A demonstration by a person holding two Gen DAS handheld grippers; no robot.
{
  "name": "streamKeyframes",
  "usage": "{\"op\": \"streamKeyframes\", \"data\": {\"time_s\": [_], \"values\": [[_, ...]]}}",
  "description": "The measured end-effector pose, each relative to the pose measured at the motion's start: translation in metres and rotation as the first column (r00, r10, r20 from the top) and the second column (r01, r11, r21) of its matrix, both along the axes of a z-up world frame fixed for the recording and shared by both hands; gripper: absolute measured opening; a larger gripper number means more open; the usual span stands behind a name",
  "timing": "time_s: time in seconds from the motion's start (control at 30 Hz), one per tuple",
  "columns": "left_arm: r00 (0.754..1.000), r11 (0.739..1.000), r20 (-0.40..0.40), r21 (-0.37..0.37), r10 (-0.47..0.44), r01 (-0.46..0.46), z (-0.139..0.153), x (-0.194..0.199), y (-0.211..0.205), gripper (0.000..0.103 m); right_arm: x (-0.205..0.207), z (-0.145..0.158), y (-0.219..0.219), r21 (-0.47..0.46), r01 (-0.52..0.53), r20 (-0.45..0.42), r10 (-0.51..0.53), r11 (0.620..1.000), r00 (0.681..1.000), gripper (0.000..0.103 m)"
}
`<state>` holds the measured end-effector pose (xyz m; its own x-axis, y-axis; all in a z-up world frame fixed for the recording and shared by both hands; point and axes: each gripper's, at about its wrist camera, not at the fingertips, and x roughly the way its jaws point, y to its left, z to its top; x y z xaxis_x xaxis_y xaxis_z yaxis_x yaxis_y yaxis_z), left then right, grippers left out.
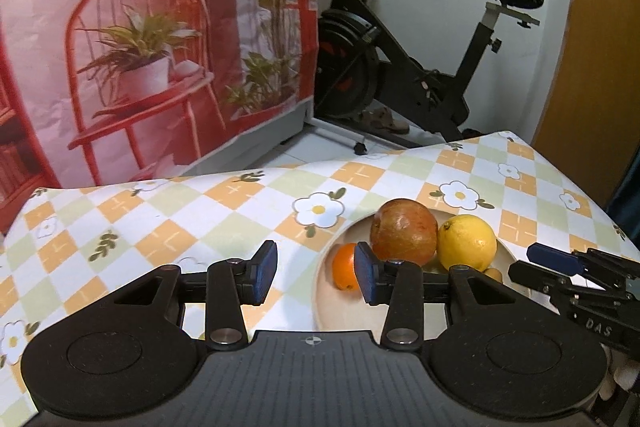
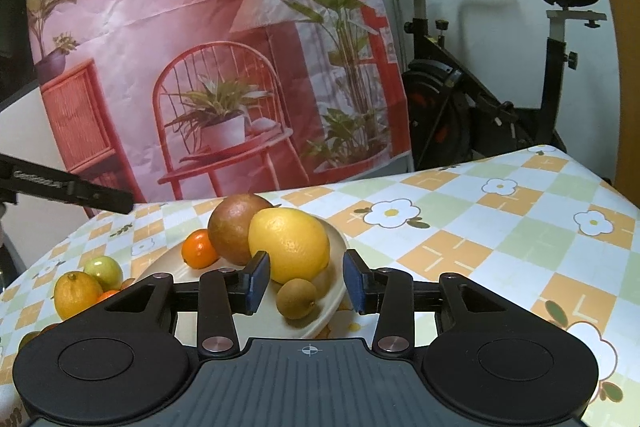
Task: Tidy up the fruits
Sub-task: 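Lower the tangerine onto the plate and open the left tool, then move the left tool to the large red apple in the pile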
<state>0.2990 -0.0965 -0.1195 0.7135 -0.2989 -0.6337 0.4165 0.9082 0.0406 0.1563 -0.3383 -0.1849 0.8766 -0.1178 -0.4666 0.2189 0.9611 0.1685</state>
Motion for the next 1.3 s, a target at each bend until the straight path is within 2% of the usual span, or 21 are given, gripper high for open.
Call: {"op": "streamKeyframes", "data": {"time_s": [0.2, 0.47, 0.67, 0.87, 0.97, 1.1, 1.2, 1.3], "values": [[1.0, 1.0, 0.009, -0.006, 0.028, -0.028, 0.014, -0.017, 0.023, 0.045, -0.001, 0.003, 0.007, -0.03, 0.007, -0.003, -0.007, 1.0, 1.0, 0.038], [0.998, 0.997, 0.023, -0.035, 0.063, -0.062, 0.027, -0.049, 0.058, 0.045, -0.021, 0.008, 0.032, 0.006, -0.009, 0.016, 0.009, 1.0, 1.0, 0.038], [0.997, 0.995, 0.009, -0.055, 0.081, -0.08, 0.024, -0.071, 0.072, 0.045, -0.031, 0.007, 0.061, 0.029, -0.074, 0.013, 0.074, 0.997, 0.997, 0.038], [0.993, 0.984, -0.048, -0.134, 0.11, -0.115, 0.013, -0.083, 0.081, 0.044, -0.034, 0.005, 0.096, 0.005, -0.18, -0.013, 0.18, 0.984, 0.984, 0.04], [0.992, 0.984, -0.047, -0.133, 0.116, -0.122, 0.008, -0.089, 0.081, 0.044, -0.038, 0.005, 0.119, -0.081, -0.252, -0.034, 0.25, 0.964, 0.968, 0.043], [0.991, 0.982, -0.04, -0.138, 0.125, -0.129, 0.006, -0.095, 0.081, 0.044, -0.041, 0.007, 0.136, -0.131, -0.315, -0.049, 0.311, 0.94, 0.949, 0.045], [0.991, 0.983, -0.025, -0.126, 0.131, -0.133, 0.005, -0.101, 0.081, 0.044, -0.043, 0.008, 0.139, -0.13, -0.328, -0.045, 0.325, 0.936, 0.945, 0.046], [0.99, 0.983, -0.024, -0.115, 0.139, -0.14, 0.003, -0.104, 0.082, 0.044, -0.043, 0.008, 0.136, -0.113, -0.345, -0.048, 0.342, 0.932, 0.939, 0.051]]}}
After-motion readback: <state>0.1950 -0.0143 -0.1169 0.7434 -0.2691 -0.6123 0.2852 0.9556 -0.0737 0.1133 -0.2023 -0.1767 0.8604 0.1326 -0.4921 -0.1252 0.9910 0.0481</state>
